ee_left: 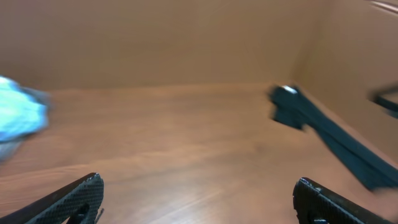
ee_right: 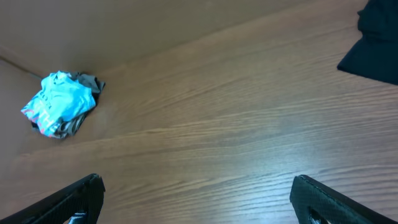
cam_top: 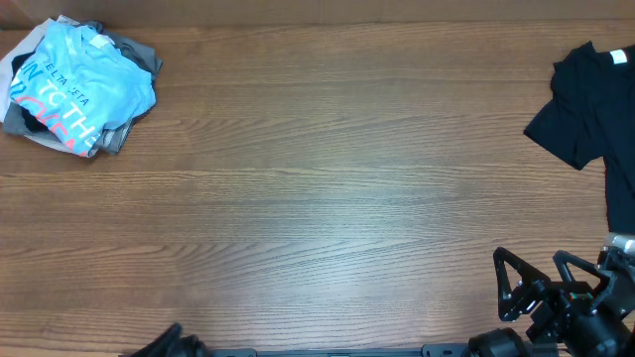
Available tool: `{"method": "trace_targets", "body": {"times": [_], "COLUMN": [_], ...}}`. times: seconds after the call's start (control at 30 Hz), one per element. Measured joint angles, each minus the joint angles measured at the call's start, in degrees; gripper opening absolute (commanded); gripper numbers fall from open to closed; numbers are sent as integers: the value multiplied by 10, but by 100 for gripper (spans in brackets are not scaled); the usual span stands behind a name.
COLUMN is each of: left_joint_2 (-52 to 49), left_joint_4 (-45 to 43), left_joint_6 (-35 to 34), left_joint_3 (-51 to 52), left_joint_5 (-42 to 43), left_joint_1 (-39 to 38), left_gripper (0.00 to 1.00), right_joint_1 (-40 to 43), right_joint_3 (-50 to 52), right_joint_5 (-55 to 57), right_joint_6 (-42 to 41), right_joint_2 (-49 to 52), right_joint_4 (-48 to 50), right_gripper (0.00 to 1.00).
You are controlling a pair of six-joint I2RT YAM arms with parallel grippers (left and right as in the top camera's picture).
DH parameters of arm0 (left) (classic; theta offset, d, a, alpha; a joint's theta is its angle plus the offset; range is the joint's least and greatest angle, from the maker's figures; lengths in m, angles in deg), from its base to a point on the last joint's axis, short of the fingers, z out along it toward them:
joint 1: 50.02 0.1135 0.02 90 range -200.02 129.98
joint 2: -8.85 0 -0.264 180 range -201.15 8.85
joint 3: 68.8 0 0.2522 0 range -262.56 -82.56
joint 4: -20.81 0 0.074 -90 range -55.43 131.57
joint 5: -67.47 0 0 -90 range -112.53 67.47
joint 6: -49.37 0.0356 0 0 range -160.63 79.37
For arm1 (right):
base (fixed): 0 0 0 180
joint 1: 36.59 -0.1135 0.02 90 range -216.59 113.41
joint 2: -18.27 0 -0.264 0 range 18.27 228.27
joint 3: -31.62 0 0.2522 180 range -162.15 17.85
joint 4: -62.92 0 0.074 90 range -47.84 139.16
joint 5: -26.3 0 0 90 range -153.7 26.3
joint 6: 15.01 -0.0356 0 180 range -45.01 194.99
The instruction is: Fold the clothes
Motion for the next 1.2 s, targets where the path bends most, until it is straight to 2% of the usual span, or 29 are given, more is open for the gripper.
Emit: {"method": "trace_targets", "body": {"times": [0.2,0.33,0.73,1.2], "left_joint_2": [0,0,0,0], "left_joint_4": [28,28,26,26], "left_joint_6": [45,60,71,71], "left_joint_3": [44,66,76,76], "left_joint_5": [9,-4,-59,-67], "left_joint_1": [-142,-192,-197,-197], "left_gripper": [100,100,100,100], "right_joint_1": [0,0,0,0], "right_joint_3": [1,1,1,1], "right_joint_5": [3,3,50,53], "right_joint_6": [-11,-20,-25,-26], "right_joint_2": [0,0,0,0], "right_joint_4": [35,58,64,49], "right_gripper": [100,100,100,100]}}
